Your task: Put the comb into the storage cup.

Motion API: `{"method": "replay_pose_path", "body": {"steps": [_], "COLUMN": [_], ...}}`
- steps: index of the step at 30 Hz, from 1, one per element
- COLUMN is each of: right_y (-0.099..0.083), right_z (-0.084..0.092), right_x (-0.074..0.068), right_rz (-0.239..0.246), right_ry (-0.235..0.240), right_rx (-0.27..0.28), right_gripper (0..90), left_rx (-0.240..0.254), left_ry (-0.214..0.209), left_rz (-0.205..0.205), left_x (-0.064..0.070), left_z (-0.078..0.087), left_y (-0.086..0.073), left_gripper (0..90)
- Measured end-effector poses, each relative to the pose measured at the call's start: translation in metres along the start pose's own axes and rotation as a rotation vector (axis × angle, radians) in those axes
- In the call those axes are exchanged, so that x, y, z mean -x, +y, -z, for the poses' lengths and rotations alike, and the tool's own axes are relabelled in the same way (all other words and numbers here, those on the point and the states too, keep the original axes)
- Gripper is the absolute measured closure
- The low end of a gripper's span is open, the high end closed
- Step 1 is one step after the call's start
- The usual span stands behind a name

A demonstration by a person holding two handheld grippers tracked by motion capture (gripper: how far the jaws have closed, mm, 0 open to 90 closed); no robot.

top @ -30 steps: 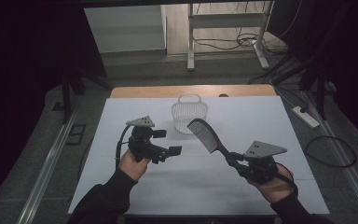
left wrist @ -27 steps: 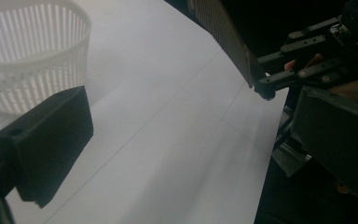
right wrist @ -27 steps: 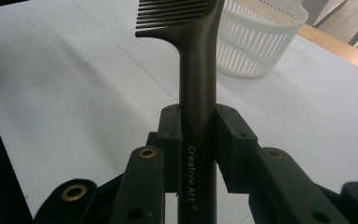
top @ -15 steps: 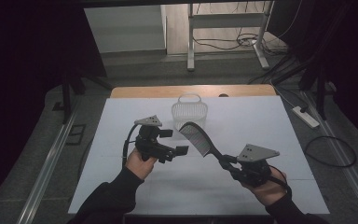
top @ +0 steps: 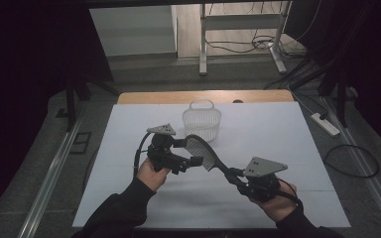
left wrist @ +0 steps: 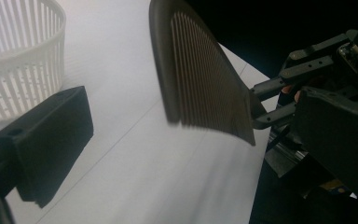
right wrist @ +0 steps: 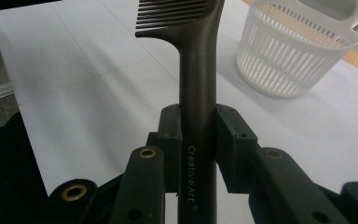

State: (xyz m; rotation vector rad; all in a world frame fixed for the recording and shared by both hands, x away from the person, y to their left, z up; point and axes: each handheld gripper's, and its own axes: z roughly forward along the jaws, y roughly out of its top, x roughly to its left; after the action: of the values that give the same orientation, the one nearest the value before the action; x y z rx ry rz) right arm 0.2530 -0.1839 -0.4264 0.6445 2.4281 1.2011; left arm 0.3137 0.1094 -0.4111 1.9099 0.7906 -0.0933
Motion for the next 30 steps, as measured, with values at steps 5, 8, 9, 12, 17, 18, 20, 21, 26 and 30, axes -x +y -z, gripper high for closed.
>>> {"method": "replay_pose_path", "body": {"steps": [5,8,9,12,17,18,20,21,26,30], "right_y": [0.0018,0.0022,0.0021,0.0021,0.0019,0.0019,0.0018,0.0018,0.0017,0.0014], "right_z": [-0.0017,-0.0025,-0.0028,-0.0028,-0.0027,-0.0028,-0.0030,-0.0031,-0.0037,-0.0049], "right_x": [-0.0046,-0.0060,-0.0062,-0.0067,-0.0070,-0.0070,-0.0072,-0.0073,-0.0073,-0.0072], "right_rz": [0.009,0.015,0.017,0.022,0.026,0.028,0.030,0.031,0.034,0.036], "right_ry": [0.006,0.006,0.007,0.003,-0.003,-0.004,-0.008,-0.009,-0.013,-0.012], "right_rx": [0.006,0.005,0.006,0.004,0.006,0.005,0.005,0.005,0.005,0.002], "right_gripper": [72.4,72.4,72.4,72.4,72.4,72.4,72.4,72.4,72.4,72.3], "left_rx": [-0.009,-0.017,-0.021,-0.015,0.004,0.003,-0.001,-0.002,0.000,0.011], "left_ry": [-0.007,-0.017,-0.024,-0.037,-0.082,-0.089,-0.102,-0.104,-0.139,-0.199], "left_rz": [0.004,0.008,0.007,-0.004,0.029,0.036,0.052,0.058,0.086,0.133], "left_x": [0.0006,0.0013,0.0014,0.0024,-0.0005,-0.0011,-0.0025,-0.0030,-0.0048,-0.0073], "left_z": [-0.0021,-0.0033,-0.0036,-0.0021,0.0032,0.0034,0.0037,0.0038,0.0043,0.0040], "left_y": [0.0009,0.0013,0.0014,0.0012,0.0004,0.0003,-0.0001,-0.0003,-0.0003,-0.0011], "left_gripper": [0.0,0.0,0.0,3.8,32.2,39.4,49.0,52.8,71.9,78.7]}}
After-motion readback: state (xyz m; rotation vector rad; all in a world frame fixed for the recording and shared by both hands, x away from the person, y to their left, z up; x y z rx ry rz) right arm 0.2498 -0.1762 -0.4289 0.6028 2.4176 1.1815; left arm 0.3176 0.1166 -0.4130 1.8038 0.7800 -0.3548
